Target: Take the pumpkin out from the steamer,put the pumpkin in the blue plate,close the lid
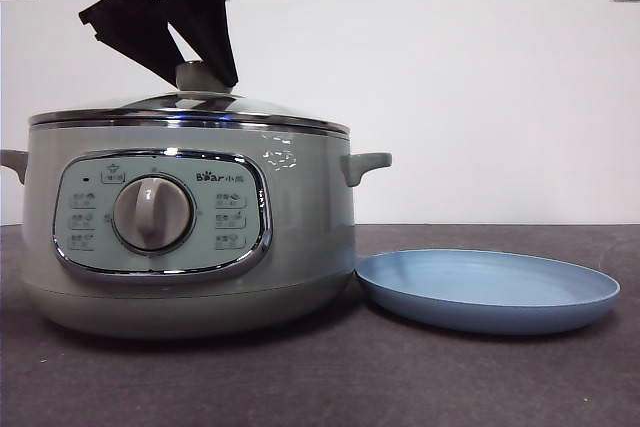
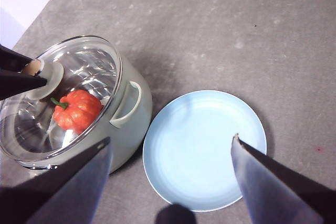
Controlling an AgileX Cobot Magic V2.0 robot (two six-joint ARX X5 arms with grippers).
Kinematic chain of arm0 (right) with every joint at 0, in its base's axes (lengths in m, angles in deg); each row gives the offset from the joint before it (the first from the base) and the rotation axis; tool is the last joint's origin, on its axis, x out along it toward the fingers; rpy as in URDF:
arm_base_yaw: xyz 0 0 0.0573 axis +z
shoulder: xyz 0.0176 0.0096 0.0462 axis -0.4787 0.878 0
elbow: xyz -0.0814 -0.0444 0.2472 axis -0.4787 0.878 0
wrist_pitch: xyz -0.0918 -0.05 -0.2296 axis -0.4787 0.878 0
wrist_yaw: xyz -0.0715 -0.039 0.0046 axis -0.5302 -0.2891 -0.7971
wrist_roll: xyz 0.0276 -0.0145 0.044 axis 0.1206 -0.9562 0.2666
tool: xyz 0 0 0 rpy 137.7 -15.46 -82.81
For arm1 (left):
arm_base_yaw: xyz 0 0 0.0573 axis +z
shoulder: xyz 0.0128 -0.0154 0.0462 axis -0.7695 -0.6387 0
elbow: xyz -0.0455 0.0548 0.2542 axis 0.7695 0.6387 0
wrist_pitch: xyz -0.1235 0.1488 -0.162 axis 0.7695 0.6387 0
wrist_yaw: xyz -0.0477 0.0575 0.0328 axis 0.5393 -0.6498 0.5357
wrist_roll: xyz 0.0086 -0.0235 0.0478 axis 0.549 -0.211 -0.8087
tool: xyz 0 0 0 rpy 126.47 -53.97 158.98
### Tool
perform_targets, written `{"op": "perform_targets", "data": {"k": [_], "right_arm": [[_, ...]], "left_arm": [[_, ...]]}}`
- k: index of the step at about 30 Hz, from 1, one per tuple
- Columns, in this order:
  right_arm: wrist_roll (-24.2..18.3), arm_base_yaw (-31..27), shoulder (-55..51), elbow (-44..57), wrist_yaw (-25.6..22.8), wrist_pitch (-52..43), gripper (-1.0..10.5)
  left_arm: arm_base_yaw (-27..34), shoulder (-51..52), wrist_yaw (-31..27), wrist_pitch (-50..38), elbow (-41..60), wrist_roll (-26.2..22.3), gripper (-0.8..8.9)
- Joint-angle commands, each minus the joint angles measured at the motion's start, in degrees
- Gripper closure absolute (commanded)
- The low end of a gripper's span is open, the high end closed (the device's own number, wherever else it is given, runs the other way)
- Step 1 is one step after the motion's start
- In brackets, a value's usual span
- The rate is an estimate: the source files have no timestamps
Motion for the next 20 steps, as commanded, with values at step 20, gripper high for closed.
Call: {"op": "perform_targets", "data": {"k": [20], "right_arm": [[0.92,21.03,19.06,-10.69,-0.44,-6.47,4.0]], "left_arm": [[-0.11,18.6,-23.96,15.39,-16.09,-4.09,8.22]]}}
